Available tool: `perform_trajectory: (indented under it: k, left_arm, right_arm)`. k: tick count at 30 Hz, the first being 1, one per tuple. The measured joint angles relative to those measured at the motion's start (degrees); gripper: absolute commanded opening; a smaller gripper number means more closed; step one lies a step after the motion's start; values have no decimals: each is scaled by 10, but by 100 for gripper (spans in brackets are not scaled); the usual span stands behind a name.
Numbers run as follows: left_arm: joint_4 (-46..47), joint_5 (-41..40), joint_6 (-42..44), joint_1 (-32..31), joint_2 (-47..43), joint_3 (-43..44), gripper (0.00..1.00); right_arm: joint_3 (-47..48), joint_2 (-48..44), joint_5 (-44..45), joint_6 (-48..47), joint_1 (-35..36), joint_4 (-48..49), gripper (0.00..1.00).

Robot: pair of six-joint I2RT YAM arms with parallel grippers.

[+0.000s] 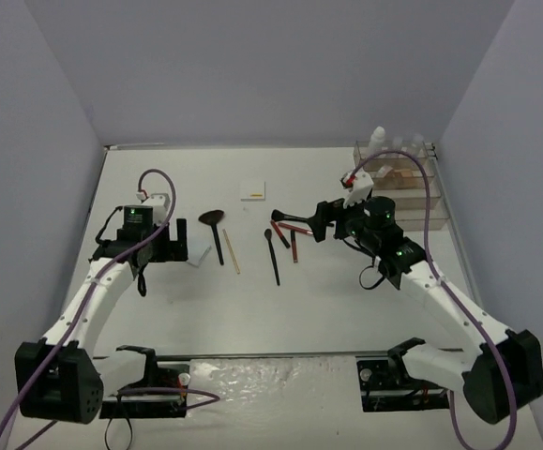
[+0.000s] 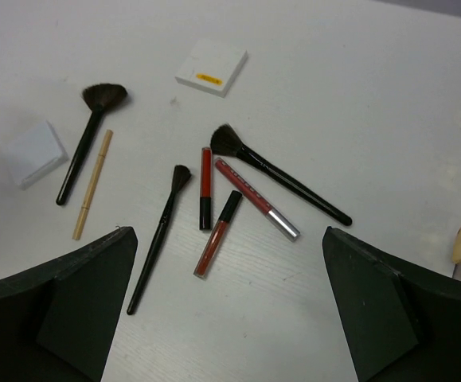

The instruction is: Organize the makeup

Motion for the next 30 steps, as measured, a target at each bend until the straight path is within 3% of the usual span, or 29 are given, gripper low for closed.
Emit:
perform_trajectory:
  k: [4, 10, 30]
  left_arm:
    - [12, 34, 5, 0, 109, 23, 97]
    - [20, 47, 36, -4, 222, 80, 97]
    - [9, 58, 122, -35, 395, 167, 96]
  right_arm:
    - [-32, -84, 0, 2, 0, 10, 100]
    - [-86, -136, -2, 14, 0, 25, 100]
    - [-113, -159, -7, 19, 0, 31, 100]
